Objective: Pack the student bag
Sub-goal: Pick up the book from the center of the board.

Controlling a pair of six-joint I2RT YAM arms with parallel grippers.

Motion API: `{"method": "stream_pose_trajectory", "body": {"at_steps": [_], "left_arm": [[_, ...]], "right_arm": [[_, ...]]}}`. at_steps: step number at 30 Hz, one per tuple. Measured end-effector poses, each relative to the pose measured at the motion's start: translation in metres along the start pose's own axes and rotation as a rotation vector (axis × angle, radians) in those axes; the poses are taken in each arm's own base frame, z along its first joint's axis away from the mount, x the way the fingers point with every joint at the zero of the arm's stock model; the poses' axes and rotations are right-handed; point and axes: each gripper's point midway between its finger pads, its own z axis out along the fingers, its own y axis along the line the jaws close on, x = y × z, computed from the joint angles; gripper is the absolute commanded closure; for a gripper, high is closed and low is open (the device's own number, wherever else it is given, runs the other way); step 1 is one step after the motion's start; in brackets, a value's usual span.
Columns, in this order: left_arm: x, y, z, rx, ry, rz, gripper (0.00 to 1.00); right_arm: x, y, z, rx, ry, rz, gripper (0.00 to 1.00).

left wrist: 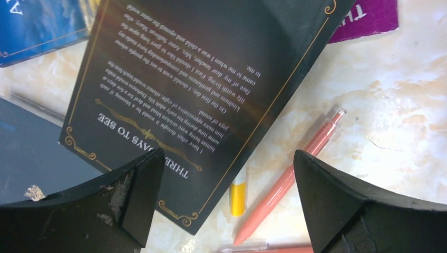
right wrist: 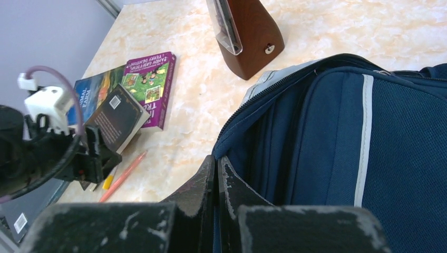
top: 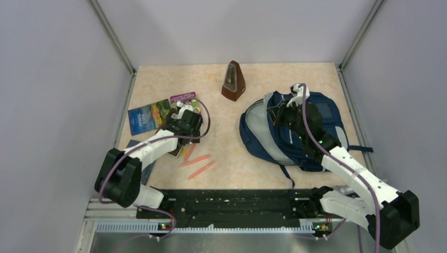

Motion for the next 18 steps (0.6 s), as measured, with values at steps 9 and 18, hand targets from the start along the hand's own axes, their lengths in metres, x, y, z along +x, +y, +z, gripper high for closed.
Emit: {"method": "stream_pose_trajectory", "body": {"at_steps": [9,18], "left_arm": [[-0.004,-0.014,0.036,-0.087,0.088,0.072,0.02],[-0.016,-0.007,0.042,-0.159,0.076,0.116,0.03]], "right_arm": [[-0.005,0.002,-0.004,-0.01,-0.015,0.002,1.0],[-0.007,0.002,-0.005,-0.013,-0.019,0.002,1.0]]}}
